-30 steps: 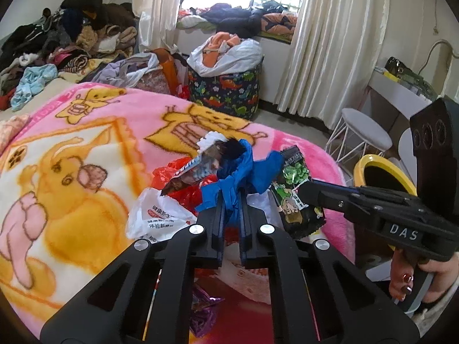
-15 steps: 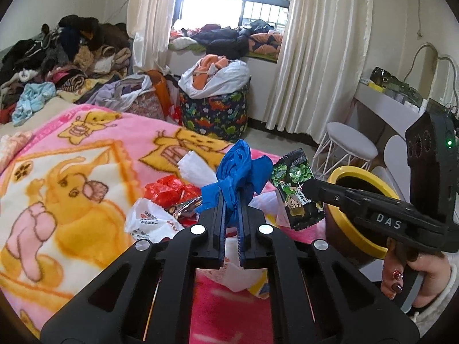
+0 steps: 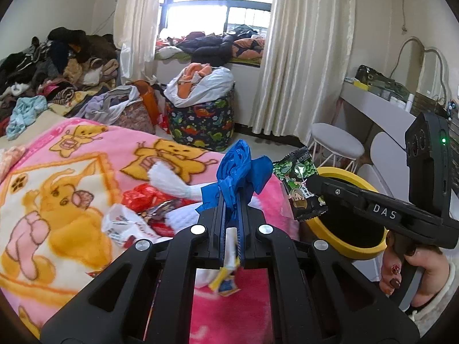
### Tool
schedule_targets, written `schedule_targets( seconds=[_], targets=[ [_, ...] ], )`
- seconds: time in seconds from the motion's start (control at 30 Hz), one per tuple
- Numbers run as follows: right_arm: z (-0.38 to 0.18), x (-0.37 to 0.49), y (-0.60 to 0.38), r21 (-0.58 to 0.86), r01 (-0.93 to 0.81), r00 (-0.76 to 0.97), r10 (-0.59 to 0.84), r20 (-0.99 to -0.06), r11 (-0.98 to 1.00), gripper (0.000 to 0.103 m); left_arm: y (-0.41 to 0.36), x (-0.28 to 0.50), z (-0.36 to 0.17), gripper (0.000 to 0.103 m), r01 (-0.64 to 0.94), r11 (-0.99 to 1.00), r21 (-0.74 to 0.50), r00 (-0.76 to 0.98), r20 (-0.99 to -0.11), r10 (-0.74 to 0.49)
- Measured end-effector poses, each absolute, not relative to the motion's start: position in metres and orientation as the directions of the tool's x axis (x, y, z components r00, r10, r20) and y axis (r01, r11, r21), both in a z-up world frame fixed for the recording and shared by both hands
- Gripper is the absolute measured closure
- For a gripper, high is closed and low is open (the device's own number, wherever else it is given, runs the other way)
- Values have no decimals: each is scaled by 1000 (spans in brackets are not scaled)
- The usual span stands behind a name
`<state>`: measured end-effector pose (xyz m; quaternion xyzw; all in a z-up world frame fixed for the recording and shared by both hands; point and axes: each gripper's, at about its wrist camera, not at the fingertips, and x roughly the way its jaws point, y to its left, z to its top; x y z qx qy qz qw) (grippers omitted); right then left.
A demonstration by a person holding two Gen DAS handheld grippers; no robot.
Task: Collect trash
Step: 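Carry the blue glove and green wrapper over the yellow-rimmed bin with both grippers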
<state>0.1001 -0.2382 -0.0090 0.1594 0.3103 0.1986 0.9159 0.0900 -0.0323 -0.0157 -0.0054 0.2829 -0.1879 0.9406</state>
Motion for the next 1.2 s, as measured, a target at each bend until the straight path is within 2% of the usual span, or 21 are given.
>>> schedule_targets(
  seconds=[0.6, 1.2],
  targets=[
    [2, 73, -308, 448, -129, 797, 361, -484, 885, 98, -102, 73, -13, 100, 460, 885, -70, 731, -535, -422],
    [-26, 57, -392, 422, 132, 833, 131, -538, 897, 98, -177, 76, -40, 100, 589, 807, -41, 633, -597, -493]
  ],
)
